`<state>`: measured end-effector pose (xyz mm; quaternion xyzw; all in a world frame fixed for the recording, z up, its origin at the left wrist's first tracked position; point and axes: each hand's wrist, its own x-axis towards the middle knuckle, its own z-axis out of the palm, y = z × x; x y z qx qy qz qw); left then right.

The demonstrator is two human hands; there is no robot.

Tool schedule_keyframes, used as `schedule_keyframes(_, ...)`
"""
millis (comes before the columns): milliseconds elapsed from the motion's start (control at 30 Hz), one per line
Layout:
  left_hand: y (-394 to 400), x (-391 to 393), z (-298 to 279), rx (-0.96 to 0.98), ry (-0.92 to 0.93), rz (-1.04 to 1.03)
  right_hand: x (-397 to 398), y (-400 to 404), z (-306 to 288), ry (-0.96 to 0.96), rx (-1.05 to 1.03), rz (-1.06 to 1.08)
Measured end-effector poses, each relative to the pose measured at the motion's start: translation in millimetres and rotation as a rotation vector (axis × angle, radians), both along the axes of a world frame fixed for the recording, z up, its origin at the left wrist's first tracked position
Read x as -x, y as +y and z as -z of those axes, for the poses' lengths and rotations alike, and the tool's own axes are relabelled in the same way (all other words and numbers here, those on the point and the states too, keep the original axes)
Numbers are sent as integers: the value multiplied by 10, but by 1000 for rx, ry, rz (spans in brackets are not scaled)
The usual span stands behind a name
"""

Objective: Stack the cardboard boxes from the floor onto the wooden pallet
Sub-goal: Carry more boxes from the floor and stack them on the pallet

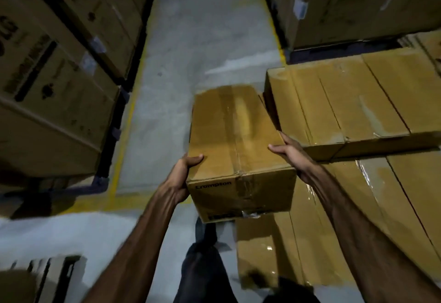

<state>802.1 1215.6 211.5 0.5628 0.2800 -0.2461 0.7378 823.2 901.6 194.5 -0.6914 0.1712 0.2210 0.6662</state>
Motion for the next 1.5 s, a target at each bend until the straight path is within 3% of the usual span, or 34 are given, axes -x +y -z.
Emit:
schedule_keyframes(300, 488, -1435, 877, 19, -2, 120, -1159, 407, 753, 54, 115, 70)
schedule_keyframes(800, -20, -2323, 2697, -153, -157, 162, -2083, -96, 2193, -13, 422, -52)
schedule_keyframes(1100, -354, -2646, 3153, -180, -196, 175, -2467, -382, 2468, -68, 570, -111)
schedule_keyframes(1500, -488, -2668, 3479, -186, -179, 148, -2714, -518, 2816, 10, 733, -157)
